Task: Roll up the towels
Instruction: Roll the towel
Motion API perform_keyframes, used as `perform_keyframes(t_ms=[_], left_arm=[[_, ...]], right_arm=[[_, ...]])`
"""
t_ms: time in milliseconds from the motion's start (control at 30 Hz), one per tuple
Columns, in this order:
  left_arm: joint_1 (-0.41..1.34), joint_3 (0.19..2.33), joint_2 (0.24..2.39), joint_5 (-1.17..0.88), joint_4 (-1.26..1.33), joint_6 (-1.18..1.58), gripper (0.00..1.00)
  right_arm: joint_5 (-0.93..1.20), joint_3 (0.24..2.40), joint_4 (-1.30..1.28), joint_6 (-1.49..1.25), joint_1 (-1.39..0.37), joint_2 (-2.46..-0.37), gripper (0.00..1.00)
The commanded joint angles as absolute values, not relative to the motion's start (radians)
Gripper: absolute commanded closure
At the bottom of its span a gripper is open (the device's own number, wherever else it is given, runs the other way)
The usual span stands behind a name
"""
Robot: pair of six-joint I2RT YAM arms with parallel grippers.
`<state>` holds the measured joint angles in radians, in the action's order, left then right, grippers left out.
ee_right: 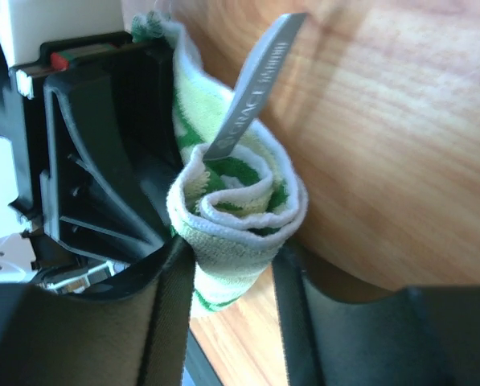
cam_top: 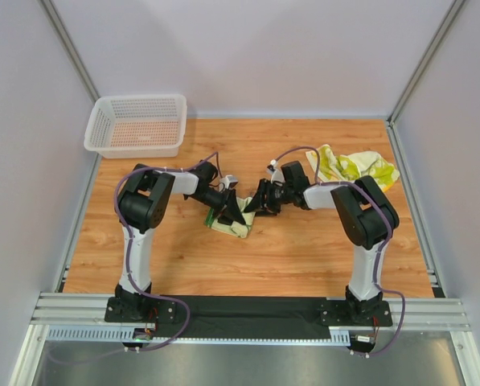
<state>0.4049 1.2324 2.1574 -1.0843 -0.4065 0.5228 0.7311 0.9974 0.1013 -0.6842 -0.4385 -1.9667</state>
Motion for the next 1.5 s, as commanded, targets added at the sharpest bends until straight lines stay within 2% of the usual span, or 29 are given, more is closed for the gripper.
perform_keyframes(t_ms=[0, 133, 200, 267, 400, 667, 967, 1200, 1467], left_arm=[[0.4, 1.201, 2.175, -1.069, -0.354, 0.538, 0.62], [0.4, 1.219, 2.171, -1.048, -0.415, 0.482, 0.59], [0.4, 1.242, 2.143, -0.973, -0.492, 0.428, 0.57], [0.4, 1.259, 2.108, -0.88, -0.57, 0.402, 0.52], [0.402, 1.307, 2.046, -0.741, -0.667, 0.362, 0.49], [0.475, 1.359, 1.904, -0.41, -0.785, 0.328, 0.48], [0.686, 1.385, 1.755, -0.126, -0.77, 0.281, 0.48], [0.781, 1.33, 1.704, -0.08, -0.712, 0.322, 0.48], [0.799, 1.279, 1.77, -0.055, -0.693, 0.333, 0.48]], right_arm=[[0.695, 0.963, 0.198, -0.686, -0.454, -2.013, 0.59], [0.696, 0.965, 0.23, -0.703, -0.454, -2.017, 0.71], [0.692, 0.976, 0.218, -0.706, -0.454, -2.0, 0.75], [0.683, 1.001, 0.175, -0.701, -0.454, -1.988, 0.76], [0.657, 1.073, 0.037, -0.661, -0.459, -1.95, 0.8], [0.574, 1.198, -0.285, -0.574, -0.486, -1.908, 0.82], [0.52, 1.35, -0.535, -0.535, -0.522, -1.928, 0.83], [0.512, 1.388, -0.606, -0.552, -0.529, -1.954, 0.84], [0.531, 1.387, -0.597, -0.575, -0.531, -1.956, 0.85]])
